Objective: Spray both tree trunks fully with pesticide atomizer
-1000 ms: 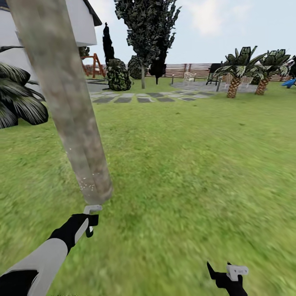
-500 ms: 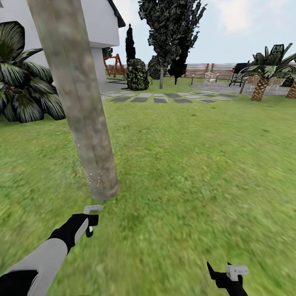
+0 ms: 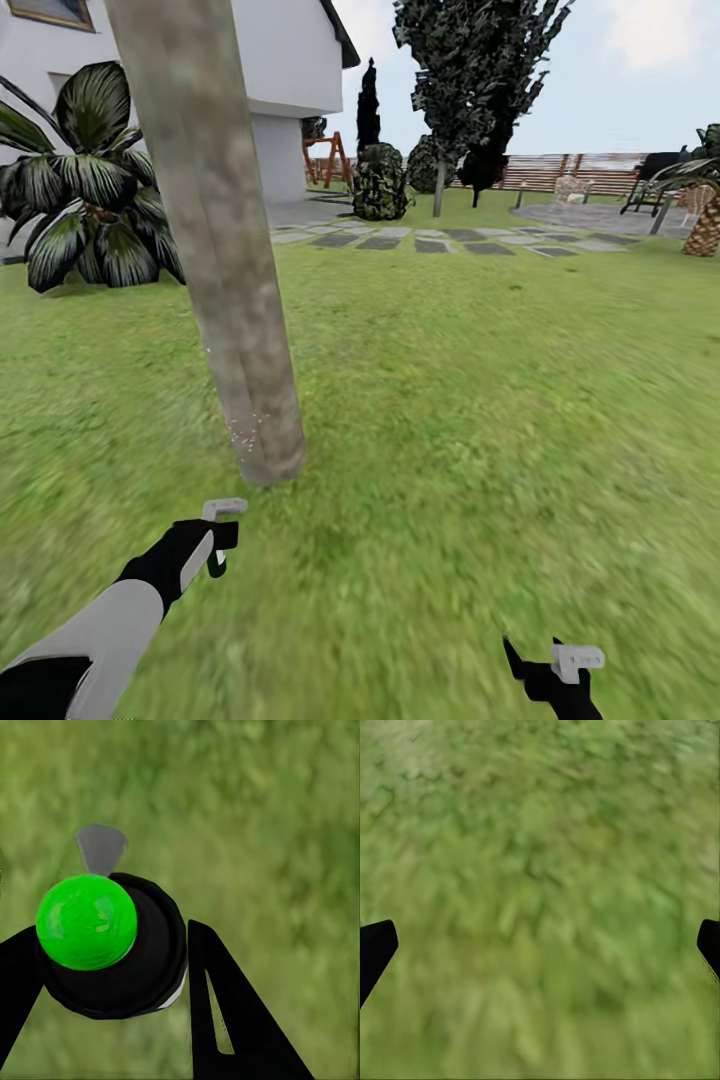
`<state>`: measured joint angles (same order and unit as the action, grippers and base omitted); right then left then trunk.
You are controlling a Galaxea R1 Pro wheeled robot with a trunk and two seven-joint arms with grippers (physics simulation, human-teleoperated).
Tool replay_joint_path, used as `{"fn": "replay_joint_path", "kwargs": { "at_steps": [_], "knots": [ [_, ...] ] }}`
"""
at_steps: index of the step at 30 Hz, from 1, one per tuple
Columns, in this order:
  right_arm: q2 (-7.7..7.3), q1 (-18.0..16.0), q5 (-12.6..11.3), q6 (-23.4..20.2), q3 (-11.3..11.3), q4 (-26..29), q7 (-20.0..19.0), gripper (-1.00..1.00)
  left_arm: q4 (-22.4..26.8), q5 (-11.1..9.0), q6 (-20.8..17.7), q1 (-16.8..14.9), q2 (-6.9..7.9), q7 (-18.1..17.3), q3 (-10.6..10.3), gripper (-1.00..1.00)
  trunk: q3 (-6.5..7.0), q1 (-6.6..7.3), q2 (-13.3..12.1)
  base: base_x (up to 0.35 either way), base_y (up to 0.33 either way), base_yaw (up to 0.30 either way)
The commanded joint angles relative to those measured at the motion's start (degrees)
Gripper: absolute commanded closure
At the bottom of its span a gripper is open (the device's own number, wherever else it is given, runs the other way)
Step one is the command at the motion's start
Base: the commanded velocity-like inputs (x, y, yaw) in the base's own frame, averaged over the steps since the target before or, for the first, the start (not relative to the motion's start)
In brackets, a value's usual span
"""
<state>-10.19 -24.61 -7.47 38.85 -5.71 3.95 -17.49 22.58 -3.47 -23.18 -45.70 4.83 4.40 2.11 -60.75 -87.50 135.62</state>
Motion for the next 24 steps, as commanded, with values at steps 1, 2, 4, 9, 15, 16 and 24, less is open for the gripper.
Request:
{"fn": "replay_joint_path", "kwargs": {
  "at_steps": [1,2,4,9,15,16,24],
  "knots": [
    [0.02,0.0,0.0,0.0,0.0,0.0,0.0,-1.0,0.0,0.03,0.03,0.0,0.0,0.0,0.09,1.0,0.0,0.0,0.0,0.174,-0.19,0.221],
    [0.04,0.0,0.01,0.0,0.0,0.0,0.0,-1.0,0.0,0.01,0.05,0.0,0.0,0.0,0.13,1.0,0.0,0.0,0.0,0.178,-0.174,0.158],
    [0.07,0.0,0.07,0.0,0.0,0.0,-0.03,-1.0,0.0,-0.08,0.06,0.0,0.0,0.0,0.16,1.0,0.0,0.0,0.0,0.124,-0.095,0.061],
    [0.0,0.0,0.17,0.0,0.0,0.0,-0.19,-1.0,0.0,-0.2,0.06,0.08,-0.06,0.0,0.17,1.0,0.0,0.0,0.0,0.017,-0.013,0.008],
    [0.0,0.0,0.08,0.08,0.0,0.09,-0.09,-1.0,1.47,-0.03,3.24,-0.17,-0.28,-0.08,-0.3,1.0,0.0,0.0,0.0,0.0,0.0,0.0],
    [0.0,0.0,0.08,0.08,0.0,0.09,-0.06,-1.0,1.95,-0.04,3.1,-0.44,-0.45,-0.14,-0.38,1.0,0.0,0.0,0.0,0.0,0.0,0.0],
    [0.0,0.0,0.09,0.09,0.0,0.0,0.0,-1.0,3.58,-0.06,-2.77,-3.24,-1.18,-0.3,-0.37,1.0,0.0,0.0,0.0,-0.082,0.0,0.0]
  ]
}}
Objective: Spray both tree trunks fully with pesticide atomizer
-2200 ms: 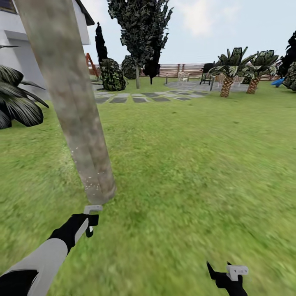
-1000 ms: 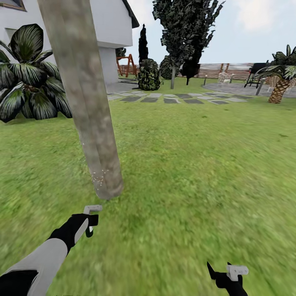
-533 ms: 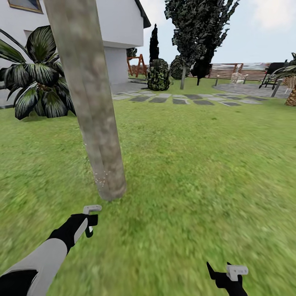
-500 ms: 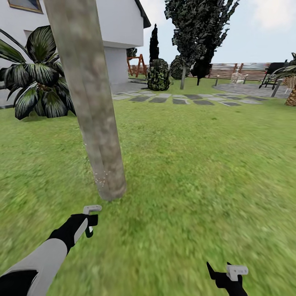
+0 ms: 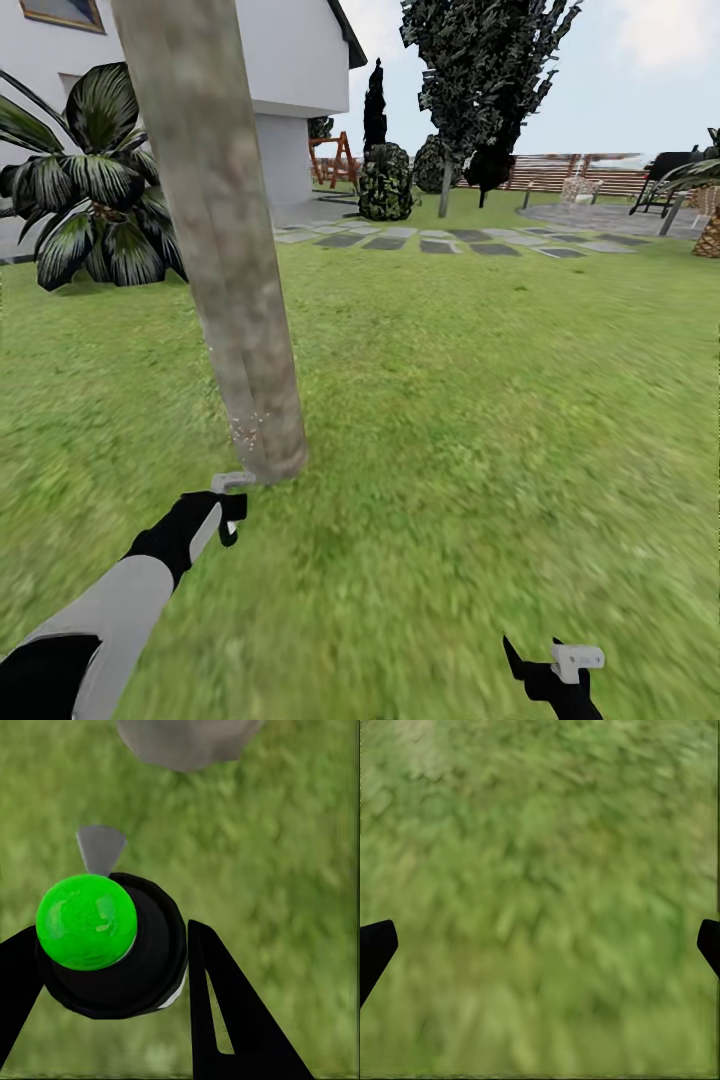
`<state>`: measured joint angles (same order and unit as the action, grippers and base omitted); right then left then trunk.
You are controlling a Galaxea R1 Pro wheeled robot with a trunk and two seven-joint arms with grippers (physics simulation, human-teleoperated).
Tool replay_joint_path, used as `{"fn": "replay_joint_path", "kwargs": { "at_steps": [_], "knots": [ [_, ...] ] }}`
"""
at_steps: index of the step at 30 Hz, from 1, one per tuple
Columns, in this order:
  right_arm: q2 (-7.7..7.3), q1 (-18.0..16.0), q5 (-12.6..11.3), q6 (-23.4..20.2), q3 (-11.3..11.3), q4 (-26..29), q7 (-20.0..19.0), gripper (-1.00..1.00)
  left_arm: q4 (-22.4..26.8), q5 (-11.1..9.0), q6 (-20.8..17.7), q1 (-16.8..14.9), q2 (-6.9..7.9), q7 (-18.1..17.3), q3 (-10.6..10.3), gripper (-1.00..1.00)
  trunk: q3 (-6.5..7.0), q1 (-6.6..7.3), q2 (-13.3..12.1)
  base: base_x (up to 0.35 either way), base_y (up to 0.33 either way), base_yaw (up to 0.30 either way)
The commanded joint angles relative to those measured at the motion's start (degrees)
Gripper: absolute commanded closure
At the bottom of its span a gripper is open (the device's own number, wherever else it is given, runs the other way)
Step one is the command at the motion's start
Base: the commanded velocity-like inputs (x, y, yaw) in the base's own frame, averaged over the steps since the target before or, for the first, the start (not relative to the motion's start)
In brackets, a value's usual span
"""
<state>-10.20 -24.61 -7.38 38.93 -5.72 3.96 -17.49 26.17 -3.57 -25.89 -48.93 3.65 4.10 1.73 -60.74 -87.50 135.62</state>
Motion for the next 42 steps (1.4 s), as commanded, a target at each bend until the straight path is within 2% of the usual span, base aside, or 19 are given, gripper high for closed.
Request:
{"fn": "replay_joint_path", "kwargs": {
  "at_steps": [1,3,6,12,16,20,23,26,29,34,38,39,40,42],
  "knots": [
    [0.0,0.0,0.0,0.0,0.0,0.0,0.0,-1.0,0.05,0.05,-1.09,-0.6,-0.06,-0.03,-0.03,1.0,0.0,0.0,0.0,-0.088,0.0,0.0],
    [0.0,0.0,0.0,0.0,0.0,0.0,0.0,-1.0,0.67,0.09,-2.06,-1.7,-0.15,-0.1,-0.05,1.0,0.0,0.0,0.0,-0.034,0.0,0.0],
    [0.0,0.0,0.0,0.0,0.0,0.0,0.0,-1.0,1.86,0.24,-6.17,-4.29,-0.72,-0.08,-0.12,1.0,0.0,0.0,0.0,-0.004,0.0,0.0],
    [0.0,0.0,0.0,-0.01,0.0,0.0,0.0,-1.0,2.04,0.36,-7.64,-5.3,0.53,-0.21,0.11,1.0,0.0,0.0,0.0,0.0,0.0,0.0],
    [0.0,0.0,0.0,0.0,0.0,0.0,0.0,-1.0,2.15,0.41,-8.27,-6.3,-0.85,-0.19,-0.05,1.0,0.0,0.0,0.0,0.0,0.0,0.0],
    [0.0,0.0,0.0,-0.01,0.0,0.0,0.0,-1.0,2.21,0.23,-9.73,-7.18,-1.29,-0.46,-0.17,1.0,0.0,0.0,0.0,0.0,0.0,0.0],
    [0.0,0.0,0.0,0.0,0.0,0.0,0.0,-1.0,2.36,0.58,-9.96,-7.23,-0.59,-0.57,-0.17,1.0,0.0,0.0,0.0,-0.133,0.046,0.0],
    [0.0,0.0,0.0,0.0,0.0,0.0,0.0,-1.0,5.3,0.83,-11.66,-7.18,0.5,-0.58,-0.01,1.0,0.0,0.0,0.0,-0.2,0.078,0.0],
    [0.0,0.0,0.0,0.0,0.0,0.0,0.0,-1.0,8.01,0.85,-13.52,-7.21,0.94,-0.58,0.0,1.0,0.0,0.0,0.0,-0.038,0.016,0.0],
    [0.0,0.0,0.0,0.0,0.0,0.0,0.0,-1.0,10.42,0.62,-16.23,-7.83,-0.05,-0.33,-0.17,1.0,0.0,0.0,0.0,-0.002,0.001,0.0],
    [0.0,0.0,0.0,-0.01,0.0,0.0,0.0,-1.0,11.52,0.71,-16.81,-8.42,1.46,-0.33,0.04,1.0,0.0,0.0,0.0,0.0,0.0,0.0],
    [0.0,0.0,0.0,-0.01,0.0,0.0,0.0,-1.0,11.91,0.39,-17.71,-8.51,2.99,-0.45,0.14,1.0,0.0,0.0,0.0,0.0,0.0,0.0],
    [0.0,0.0,0.0,0.0,0.0,0.0,0.0,-1.0,12.05,0.23,-18.36,-8.54,3.72,-0.5,0.14,1.0,0.0,0.0,0.0,0.0,0.0,0.0],
    [0.0,0.0,0.0,0.0,0.0,0.0,0.0,-1.0,12.15,0.29,-18.72,-8.57,3.38,-0.5,-0.11,1.0,0.0,0.0,0.0,0.0,0.0,0.0]
  ]
}}
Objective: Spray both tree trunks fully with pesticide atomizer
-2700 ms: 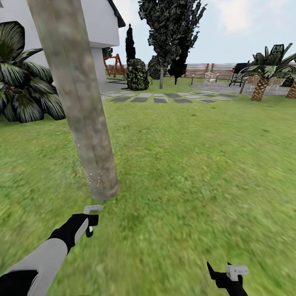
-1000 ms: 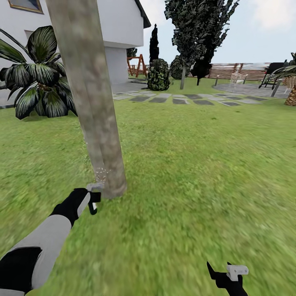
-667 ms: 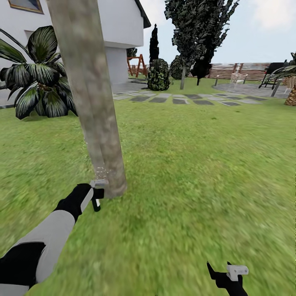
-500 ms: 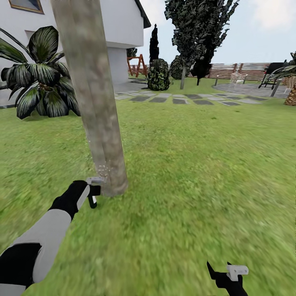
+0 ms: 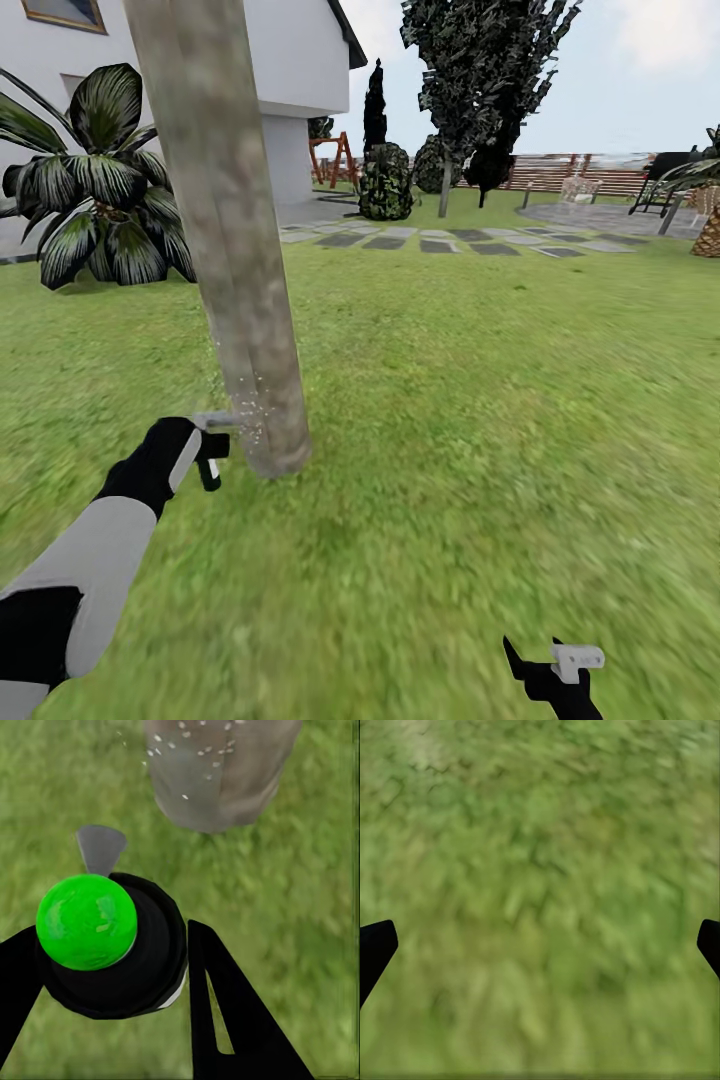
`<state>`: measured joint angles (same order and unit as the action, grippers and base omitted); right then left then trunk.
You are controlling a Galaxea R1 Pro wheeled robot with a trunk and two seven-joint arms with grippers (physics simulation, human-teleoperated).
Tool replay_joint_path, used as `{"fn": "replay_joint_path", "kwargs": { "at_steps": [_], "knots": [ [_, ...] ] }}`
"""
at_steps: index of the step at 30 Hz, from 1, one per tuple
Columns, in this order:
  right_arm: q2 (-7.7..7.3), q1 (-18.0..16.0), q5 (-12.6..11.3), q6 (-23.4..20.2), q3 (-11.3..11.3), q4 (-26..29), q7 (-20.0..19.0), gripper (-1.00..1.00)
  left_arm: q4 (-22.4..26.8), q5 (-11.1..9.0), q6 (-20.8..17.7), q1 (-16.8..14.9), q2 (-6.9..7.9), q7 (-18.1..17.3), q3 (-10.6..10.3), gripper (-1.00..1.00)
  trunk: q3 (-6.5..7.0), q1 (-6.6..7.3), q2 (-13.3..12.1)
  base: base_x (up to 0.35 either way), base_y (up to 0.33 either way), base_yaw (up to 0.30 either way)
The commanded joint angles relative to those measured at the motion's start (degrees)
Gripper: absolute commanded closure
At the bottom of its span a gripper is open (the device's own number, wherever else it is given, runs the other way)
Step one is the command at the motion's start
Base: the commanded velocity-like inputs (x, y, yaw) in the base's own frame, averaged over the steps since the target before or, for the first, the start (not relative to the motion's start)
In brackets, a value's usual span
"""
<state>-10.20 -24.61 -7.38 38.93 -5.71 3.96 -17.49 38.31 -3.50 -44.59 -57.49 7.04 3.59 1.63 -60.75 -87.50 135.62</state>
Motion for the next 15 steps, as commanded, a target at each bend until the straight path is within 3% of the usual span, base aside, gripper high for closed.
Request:
{"fn": "replay_joint_path", "kwargs": {
  "at_steps": [1,3,6,8,10,13,15],
  "knots": [
    [0.0,0.0,0.0,0.0,0.0,0.0,0.0,-1.0,0.05,0.19,-0.08,-0.04,-0.43,-0.03,-0.07,1.0,0.0,0.0,0.0,0.0,0.0,0.0],
    [0.0,0.0,0.0,0.0,0.0,0.0,0.0,-1.0,0.08,0.41,-0.19,-0.12,-2.93,0.0,-0.18,1.0,0.0,0.0,0.0,0.0,0.0,0.0],
    [0.0,0.0,0.0,-0.01,0.0,0.0,0.0,-1.0,0.07,0.53,-0.79,-1.68,-4.4,0.01,-0.2,1.0,0.0,0.0,0.0,0.0,0.0,0.0],
    [0.0,0.0,0.0,0.0,0.0,0.0,0.0,-1.0,0.61,0.64,-2.56,-2.34,-2.02,-0.05,0.02,1.0,0.0,0.0,0.0,0.0,0.0,0.0],
    [0.0,0.0,0.0,0.0,0.0,0.0,0.0,-1.0,2.37,0.57,-3.01,-2.38,-0.81,-0.07,0.1,1.0,0.0,0.0,0.0,0.0,0.0,0.0],
    [0.0,0.0,0.0,0.0,0.0,0.0,0.0,-1.0,6.18,0.54,-7.81,-2.66,-0.91,-0.08,-0.05,1.0,0.0,0.0,0.0,0.0,0.0,0.0],
    [0.0,0.0,0.0,-0.01,0.0,0.0,0.0,-1.0,7.47,0.31,-8.5,-2.74,-1.27,-0.08,-0.1,1.0,0.0,0.0,0.0,0.0,0.0,0.0]
  ]
}}
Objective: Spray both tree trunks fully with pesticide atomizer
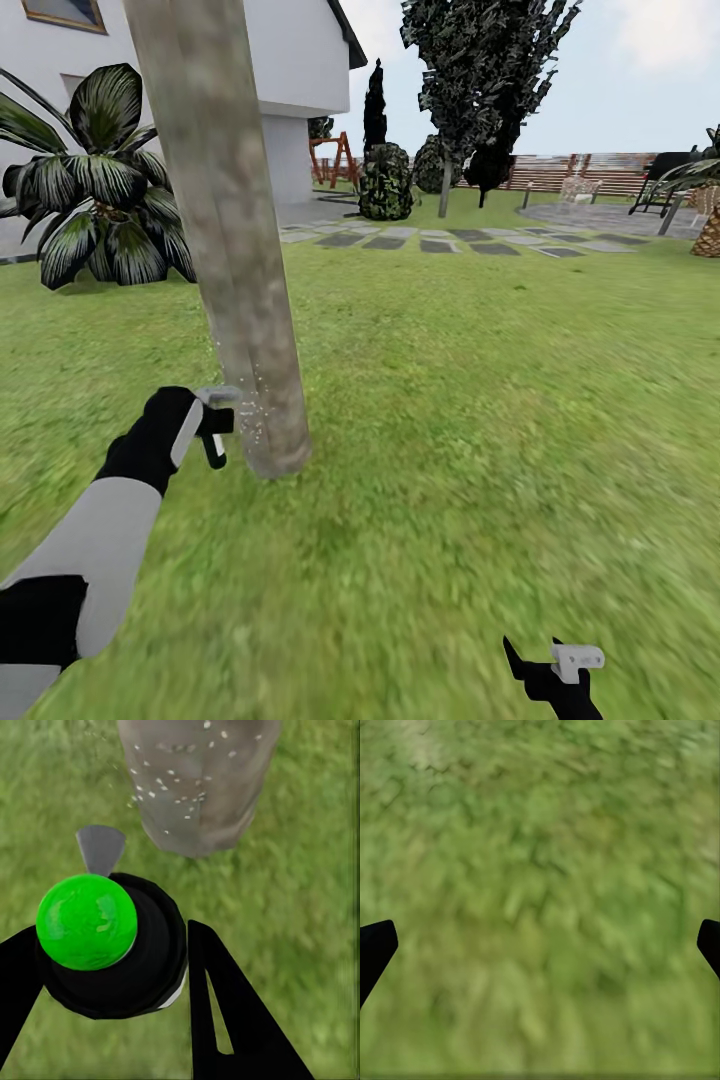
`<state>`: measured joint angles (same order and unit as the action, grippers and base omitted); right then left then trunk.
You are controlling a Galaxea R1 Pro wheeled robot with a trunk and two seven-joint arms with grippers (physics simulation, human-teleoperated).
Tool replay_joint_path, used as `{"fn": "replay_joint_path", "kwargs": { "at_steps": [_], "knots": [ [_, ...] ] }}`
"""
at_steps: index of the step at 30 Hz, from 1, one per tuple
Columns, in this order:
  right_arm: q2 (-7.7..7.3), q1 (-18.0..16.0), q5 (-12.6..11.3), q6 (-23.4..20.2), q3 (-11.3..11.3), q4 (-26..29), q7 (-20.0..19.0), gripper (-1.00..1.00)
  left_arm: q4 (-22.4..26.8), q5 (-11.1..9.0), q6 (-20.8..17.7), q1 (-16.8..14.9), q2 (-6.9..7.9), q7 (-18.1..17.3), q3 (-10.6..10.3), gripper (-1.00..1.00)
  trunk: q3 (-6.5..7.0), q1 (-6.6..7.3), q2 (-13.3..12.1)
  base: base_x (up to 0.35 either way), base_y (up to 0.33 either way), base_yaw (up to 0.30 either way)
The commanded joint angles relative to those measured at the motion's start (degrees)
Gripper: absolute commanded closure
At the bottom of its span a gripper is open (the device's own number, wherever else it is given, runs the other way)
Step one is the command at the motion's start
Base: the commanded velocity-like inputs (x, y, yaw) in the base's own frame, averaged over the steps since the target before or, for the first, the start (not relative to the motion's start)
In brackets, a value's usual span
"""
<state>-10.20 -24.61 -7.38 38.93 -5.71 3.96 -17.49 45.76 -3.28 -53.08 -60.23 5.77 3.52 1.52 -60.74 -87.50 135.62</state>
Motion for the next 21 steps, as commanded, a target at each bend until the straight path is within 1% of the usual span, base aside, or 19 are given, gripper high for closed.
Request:
{"fn": "replay_joint_path", "kwargs": {
  "at_steps": [1,2,4,6,8,10,13,15,18,21],
  "knots": [
    [0.0,0.0,0.0,0.01,0.0,0.0,0.0,-1.0,0.56,-0.07,-0.2,-0.03,-0.17,-0.03,-0.01,1.0,0.0,0.0,0.0,0.0,0.0,0.0],
    [0.0,0.0,0.0,0.01,0.0,0.0,0.0,-1.0,0.92,-0.16,-0.34,-0.07,-0.59,-0.02,-0.02,1.0,0.0,0.0,0.0,0.0,0.0,0.0],
    [0.0,0.0,0.0,0.0,0.0,0.0,0.0,-1.0,1.07,-0.21,-0.42,-0.49,-0.71,-0.04,0.02,1.0,0.0,0.0,0.0,0.0,0.0,0.0],
    [0.0,0.0,0.0,0.01,0.0,0.0,0.0,-1.0,1.08,-0.24,-0.44,-0.76,-0.22,-0.08,0.17,1.0,0.0,0.0,0.0,0.0,0.0,0.0],
    [0.0,0.0,0.0,-0.01,0.0,0.0,0.0,-1.0,1.11,-0.21,-0.51,-0.84,0.83,-0.09,0.38,1.0,0.0,0.0,0.0,0.0,0.0,0.0],
    [0.0,0.0,0.0,0.0,0.0,0.0,0.0,-1.0,1.15,-0.22,-0.58,-0.96,1.06,-0.09,0.4,1.0,0.0,0.0,0.0,0.0,0.0,0.0],
    [0.0,0.0,0.0,0.0,0.0,0.0,0.0,-1.0,1.25,-0.23,-3.77,-2.82,0.82,-0.17,0.26,1.0,0.0,0.0,0.0,0.0,0.0,0.0],
    [0.0,0.0,0.0,0.01,0.0,0.0,0.0,-1.0,1.24,-0.23,-4.14,-3.0,0.69,-0.16,0.12,1.0,0.0,0.0,0.0,0.0,0.0,0.0],
    [0.0,0.0,0.0,-0.01,0.0,0.0,0.0,-1.0,1.18,-0.09,-4.17,-2.97,1.26,-0.17,0.28,1.0,0.0,0.0,0.0,0.0,0.0,0.0],
    [0.0,0.0,0.06,-0.01,0.0,0.0,0.0,-1.0,1.18,-0.1,-4.11,-2.75,2.48,-0.18,0.31,1.0,0.0,0.0,0.0,0.0,0.0,0.0]
  ]
}}
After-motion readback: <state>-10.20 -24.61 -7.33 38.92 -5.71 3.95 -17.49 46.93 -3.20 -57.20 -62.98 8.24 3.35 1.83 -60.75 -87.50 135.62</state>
